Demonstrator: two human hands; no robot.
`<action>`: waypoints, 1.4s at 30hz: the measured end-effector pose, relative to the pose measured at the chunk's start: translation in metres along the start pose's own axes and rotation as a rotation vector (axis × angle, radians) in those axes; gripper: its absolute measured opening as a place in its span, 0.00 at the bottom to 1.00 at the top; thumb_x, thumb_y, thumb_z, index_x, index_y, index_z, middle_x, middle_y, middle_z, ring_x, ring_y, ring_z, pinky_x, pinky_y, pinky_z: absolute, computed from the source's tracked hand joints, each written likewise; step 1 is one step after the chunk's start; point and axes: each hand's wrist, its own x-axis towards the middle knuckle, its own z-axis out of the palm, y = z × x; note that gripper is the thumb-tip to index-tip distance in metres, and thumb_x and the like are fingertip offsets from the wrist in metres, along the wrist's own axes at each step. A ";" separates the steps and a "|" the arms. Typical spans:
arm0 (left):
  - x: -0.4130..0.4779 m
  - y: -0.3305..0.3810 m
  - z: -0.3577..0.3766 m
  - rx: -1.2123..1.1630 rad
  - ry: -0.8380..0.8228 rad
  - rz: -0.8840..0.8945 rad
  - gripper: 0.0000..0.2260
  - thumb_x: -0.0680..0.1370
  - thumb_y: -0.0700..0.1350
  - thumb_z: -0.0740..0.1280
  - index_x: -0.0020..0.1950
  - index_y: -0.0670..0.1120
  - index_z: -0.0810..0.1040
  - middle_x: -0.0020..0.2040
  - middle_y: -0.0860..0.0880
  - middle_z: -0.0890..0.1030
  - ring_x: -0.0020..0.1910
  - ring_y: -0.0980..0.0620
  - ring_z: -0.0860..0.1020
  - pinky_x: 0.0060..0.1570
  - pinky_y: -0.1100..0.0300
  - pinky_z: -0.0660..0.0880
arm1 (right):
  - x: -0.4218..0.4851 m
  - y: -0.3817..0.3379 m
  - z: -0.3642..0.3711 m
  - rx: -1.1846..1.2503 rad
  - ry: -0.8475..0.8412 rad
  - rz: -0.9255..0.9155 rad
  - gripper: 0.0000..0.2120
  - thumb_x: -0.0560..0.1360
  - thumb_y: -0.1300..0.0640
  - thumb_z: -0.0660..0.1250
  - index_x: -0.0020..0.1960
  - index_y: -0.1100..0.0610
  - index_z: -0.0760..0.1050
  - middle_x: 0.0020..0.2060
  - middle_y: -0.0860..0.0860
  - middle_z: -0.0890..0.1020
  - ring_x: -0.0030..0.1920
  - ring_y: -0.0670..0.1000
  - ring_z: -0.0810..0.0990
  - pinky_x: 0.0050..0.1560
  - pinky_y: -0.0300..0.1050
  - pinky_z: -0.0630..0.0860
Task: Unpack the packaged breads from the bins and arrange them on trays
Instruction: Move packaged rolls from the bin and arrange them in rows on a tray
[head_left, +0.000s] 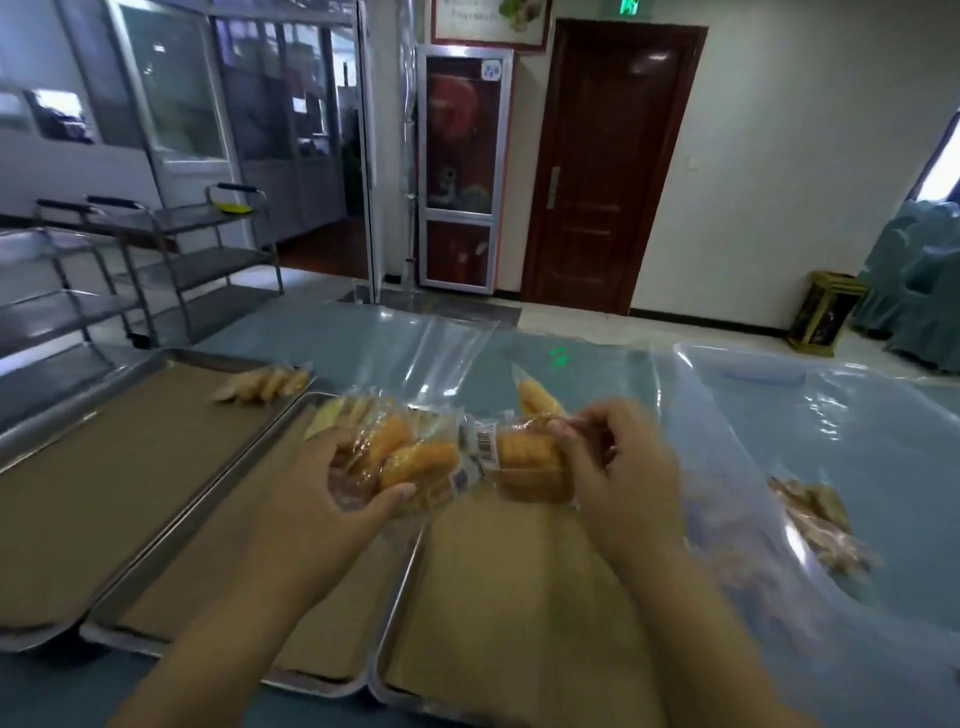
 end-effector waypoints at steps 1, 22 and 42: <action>-0.001 -0.018 -0.012 0.006 -0.001 -0.029 0.18 0.65 0.53 0.76 0.50 0.59 0.73 0.44 0.59 0.77 0.41 0.65 0.75 0.34 0.70 0.66 | -0.007 -0.006 0.018 -0.008 -0.040 0.010 0.09 0.72 0.58 0.71 0.41 0.50 0.71 0.35 0.42 0.72 0.37 0.40 0.71 0.37 0.29 0.66; 0.094 -0.299 -0.204 0.216 -0.049 -0.383 0.24 0.56 0.71 0.70 0.49 0.67 0.72 0.42 0.64 0.80 0.40 0.64 0.78 0.39 0.59 0.74 | -0.029 -0.065 0.342 0.133 -0.449 0.351 0.10 0.70 0.53 0.73 0.35 0.46 0.73 0.35 0.44 0.77 0.36 0.43 0.74 0.34 0.38 0.70; 0.258 -0.440 -0.265 0.254 -0.251 -0.338 0.18 0.66 0.65 0.70 0.45 0.57 0.69 0.38 0.58 0.76 0.38 0.58 0.76 0.33 0.61 0.69 | -0.009 -0.169 0.581 -0.188 -0.481 0.516 0.08 0.76 0.48 0.64 0.42 0.49 0.69 0.42 0.43 0.68 0.37 0.41 0.69 0.34 0.33 0.62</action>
